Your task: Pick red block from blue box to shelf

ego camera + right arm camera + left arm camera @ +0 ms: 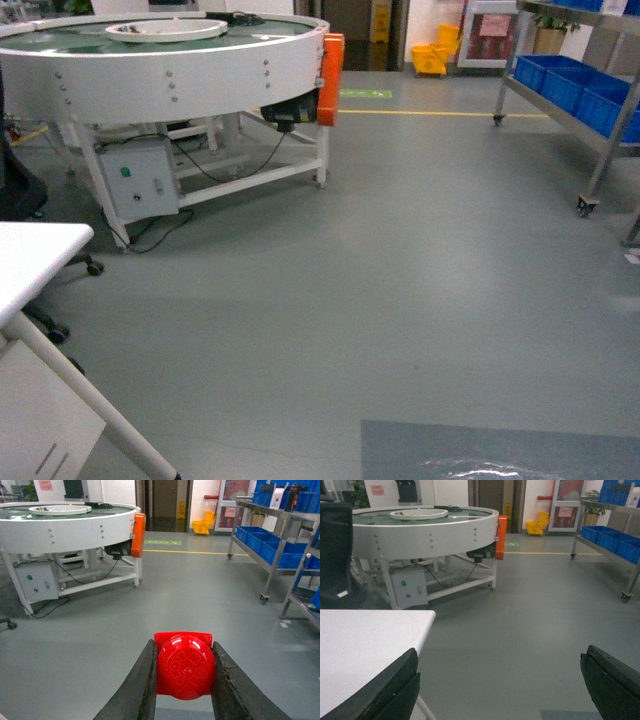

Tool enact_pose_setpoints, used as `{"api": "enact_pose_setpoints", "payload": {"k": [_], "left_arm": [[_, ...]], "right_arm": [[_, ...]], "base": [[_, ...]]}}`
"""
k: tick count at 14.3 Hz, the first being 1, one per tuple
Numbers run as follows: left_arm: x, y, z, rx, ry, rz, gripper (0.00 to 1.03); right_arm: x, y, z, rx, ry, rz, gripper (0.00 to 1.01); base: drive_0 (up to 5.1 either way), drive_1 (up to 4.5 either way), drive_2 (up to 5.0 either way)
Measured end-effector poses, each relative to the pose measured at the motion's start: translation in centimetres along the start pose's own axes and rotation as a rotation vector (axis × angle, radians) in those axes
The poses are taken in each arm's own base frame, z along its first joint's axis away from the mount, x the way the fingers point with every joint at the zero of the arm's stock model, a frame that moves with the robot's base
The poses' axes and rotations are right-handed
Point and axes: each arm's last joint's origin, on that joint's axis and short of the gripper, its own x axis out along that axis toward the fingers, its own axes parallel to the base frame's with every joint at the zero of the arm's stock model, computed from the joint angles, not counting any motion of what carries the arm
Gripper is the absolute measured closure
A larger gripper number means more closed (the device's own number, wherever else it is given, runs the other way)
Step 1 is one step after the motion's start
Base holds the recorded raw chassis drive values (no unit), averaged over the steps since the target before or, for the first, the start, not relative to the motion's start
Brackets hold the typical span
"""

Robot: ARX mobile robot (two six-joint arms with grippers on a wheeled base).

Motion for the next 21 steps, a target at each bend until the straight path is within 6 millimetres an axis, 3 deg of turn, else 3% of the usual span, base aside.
{"api": "enact_pose_setpoints", "payload": {"k": [4, 17, 21], "left_arm": [[0.00, -0.01, 0.01, 0.000, 0.000, -0.001, 0.05], [0.00, 0.00, 0.01, 0.000, -0.001, 0.001, 0.05], [0.00, 0.00, -0.01, 0.000, 0.001, 0.002, 0.05]], "right_arm": [[0.00, 0.00, 0.00, 0.000, 0.000, -0.001, 0.79], [0.00, 0.00, 0.04, 0.000, -0.004, 0.000, 0.80], [0.00, 0.00, -0.03, 0.000, 0.003, 0.000, 0.80]], "base": [[-1.2, -1.17, -1.2], [-0.1, 3.77, -3.9], [2.7, 2.23, -5.0]]}}
